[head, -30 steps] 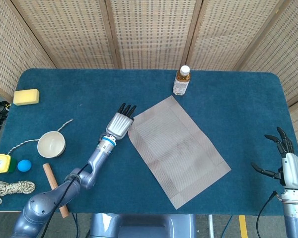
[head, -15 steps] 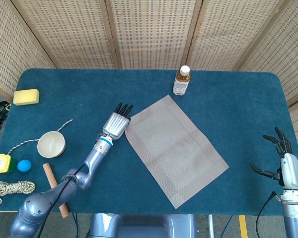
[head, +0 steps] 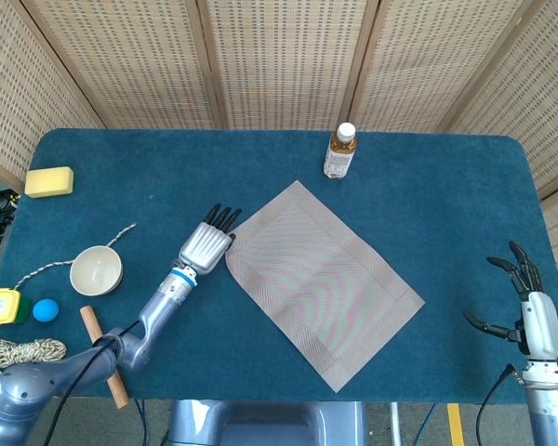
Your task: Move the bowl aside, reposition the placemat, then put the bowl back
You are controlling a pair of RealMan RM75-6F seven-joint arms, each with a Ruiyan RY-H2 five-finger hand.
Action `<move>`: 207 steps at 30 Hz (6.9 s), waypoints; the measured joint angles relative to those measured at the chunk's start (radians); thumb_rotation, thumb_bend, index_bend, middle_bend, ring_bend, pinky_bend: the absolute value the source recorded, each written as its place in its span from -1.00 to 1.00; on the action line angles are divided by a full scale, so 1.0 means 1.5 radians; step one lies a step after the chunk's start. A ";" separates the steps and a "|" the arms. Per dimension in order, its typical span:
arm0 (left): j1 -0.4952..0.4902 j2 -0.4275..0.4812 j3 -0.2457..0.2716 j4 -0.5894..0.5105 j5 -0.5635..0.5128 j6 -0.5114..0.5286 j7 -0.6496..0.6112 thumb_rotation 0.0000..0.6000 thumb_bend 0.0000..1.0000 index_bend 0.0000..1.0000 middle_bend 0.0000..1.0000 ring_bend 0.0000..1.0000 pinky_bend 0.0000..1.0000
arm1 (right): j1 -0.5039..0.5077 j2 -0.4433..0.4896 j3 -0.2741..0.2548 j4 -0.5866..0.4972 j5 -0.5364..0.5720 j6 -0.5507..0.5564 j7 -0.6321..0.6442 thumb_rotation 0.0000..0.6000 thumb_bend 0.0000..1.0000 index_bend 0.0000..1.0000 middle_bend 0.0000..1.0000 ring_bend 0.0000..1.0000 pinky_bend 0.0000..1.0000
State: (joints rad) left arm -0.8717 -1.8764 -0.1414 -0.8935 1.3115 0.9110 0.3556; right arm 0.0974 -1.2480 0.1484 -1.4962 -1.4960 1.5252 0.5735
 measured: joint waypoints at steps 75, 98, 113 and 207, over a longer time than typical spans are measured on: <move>0.080 0.279 0.191 -0.529 0.233 -0.016 -0.029 1.00 -0.20 -0.24 -1.00 -1.00 -1.00 | -0.013 0.023 -0.026 -0.040 -0.050 0.050 0.005 1.00 -0.58 -0.54 -1.00 -1.00 -1.00; 0.227 0.420 0.242 -0.568 0.255 0.211 -0.100 1.00 -0.40 -0.68 -1.00 -1.00 -1.00 | -0.021 0.025 -0.058 -0.071 -0.111 0.078 -0.033 1.00 -0.58 -0.56 -1.00 -1.00 -1.00; 0.345 0.415 0.188 -0.303 0.113 0.283 -0.211 1.00 -0.39 -0.26 -1.00 -1.00 -1.00 | -0.030 0.039 -0.093 -0.103 -0.158 0.089 -0.080 1.00 -0.58 -0.56 -1.00 -1.00 -1.00; 0.016 -0.013 -0.030 -0.379 -0.136 -0.023 0.345 1.00 -0.83 -0.59 -1.00 -1.00 -1.00 | -0.032 0.072 -0.073 -0.101 -0.123 0.117 0.023 1.00 -0.58 -0.57 -1.00 -1.00 -1.00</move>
State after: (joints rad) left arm -0.8483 -1.8963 -0.1870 -1.4621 1.1068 0.8772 0.8725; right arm 0.0494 -1.1397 0.0388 -1.6481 -1.6804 1.7012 0.6084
